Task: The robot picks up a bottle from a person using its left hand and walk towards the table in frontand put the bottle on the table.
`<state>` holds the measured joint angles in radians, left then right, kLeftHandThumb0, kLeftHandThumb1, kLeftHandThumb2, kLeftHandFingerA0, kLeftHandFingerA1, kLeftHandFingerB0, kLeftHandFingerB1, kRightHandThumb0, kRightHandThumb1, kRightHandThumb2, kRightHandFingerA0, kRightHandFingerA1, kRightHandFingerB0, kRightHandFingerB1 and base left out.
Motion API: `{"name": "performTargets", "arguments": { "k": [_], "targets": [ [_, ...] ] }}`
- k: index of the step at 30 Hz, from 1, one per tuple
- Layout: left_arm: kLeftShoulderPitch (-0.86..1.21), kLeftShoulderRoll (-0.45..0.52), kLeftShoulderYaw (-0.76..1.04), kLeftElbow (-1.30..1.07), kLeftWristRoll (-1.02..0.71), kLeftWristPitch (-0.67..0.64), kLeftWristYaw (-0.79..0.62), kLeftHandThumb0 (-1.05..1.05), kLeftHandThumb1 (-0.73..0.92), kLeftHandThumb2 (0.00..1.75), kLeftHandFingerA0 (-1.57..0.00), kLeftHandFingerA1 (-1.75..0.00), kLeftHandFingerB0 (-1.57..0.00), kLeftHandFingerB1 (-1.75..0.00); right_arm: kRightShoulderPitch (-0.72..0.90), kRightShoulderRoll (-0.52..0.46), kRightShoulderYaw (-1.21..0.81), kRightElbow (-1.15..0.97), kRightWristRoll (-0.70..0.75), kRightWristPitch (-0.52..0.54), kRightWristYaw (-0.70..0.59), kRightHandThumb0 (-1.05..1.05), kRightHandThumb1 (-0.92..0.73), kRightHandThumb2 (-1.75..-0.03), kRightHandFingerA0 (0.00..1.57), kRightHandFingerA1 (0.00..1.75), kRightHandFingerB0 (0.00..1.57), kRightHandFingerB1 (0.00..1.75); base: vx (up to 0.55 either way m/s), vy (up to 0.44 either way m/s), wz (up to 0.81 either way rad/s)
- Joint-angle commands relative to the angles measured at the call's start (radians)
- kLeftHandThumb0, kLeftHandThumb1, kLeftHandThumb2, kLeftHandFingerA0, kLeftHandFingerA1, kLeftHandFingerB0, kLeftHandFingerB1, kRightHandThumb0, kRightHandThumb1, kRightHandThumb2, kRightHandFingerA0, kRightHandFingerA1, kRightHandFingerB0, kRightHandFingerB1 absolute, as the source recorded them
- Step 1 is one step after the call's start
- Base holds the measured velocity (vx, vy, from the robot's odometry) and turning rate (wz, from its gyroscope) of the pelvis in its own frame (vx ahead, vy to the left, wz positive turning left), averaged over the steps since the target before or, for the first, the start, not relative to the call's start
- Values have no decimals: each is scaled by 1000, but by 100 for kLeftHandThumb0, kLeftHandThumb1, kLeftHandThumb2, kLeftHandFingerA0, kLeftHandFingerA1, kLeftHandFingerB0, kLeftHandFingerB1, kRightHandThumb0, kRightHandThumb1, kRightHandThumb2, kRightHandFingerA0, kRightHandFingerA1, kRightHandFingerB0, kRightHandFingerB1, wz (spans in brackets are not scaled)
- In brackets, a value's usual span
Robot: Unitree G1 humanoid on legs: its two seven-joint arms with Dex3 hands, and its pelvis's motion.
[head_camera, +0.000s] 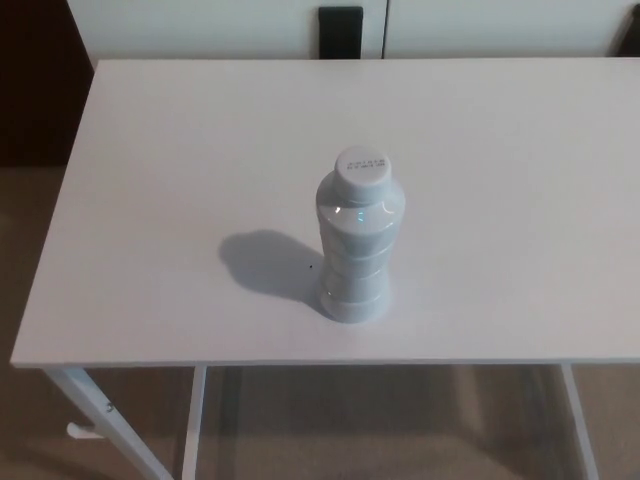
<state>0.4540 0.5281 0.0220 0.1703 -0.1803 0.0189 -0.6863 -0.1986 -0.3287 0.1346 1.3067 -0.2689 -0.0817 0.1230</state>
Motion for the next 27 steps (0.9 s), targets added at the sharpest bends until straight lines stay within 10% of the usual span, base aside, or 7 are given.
{"name": "performTargets", "arguments": {
  "k": [1,14,15,18,27],
  "targets": [
    [-334,-16,-220,785,439,9,609,-34,72,61,-58,-66,-35,-44,83,-18,-17,17,14,6,1,-40,-70,-62,75,49,58,41,0,0,0],
    [-387,-17,-120,991,249,-145,525,-47,52,81,-52,-71,-15,-43,74,-11,-39,3,31,-8,-16,-40,-72,-62,68,46,55,40,0,0,0],
    [-382,-13,-100,982,224,-150,504,-39,61,58,-60,-86,-20,-29,82,-10,-47,3,37,-15,-31,-41,-73,-62,68,46,55,40,0,0,0],
    [-396,-11,-93,1015,213,-170,503,-41,61,59,-51,-63,-19,-29,86,-6,-63,1,43,-18,-45,-40,-72,-62,67,44,53,39,0,0,0],
    [-427,-18,-92,1095,222,-219,533,-41,59,58,-62,-82,-20,-29,85,-1,-80,1,27,-23,-67,-41,-73,-62,68,44,52,39,0,0,0]
  ]
}}
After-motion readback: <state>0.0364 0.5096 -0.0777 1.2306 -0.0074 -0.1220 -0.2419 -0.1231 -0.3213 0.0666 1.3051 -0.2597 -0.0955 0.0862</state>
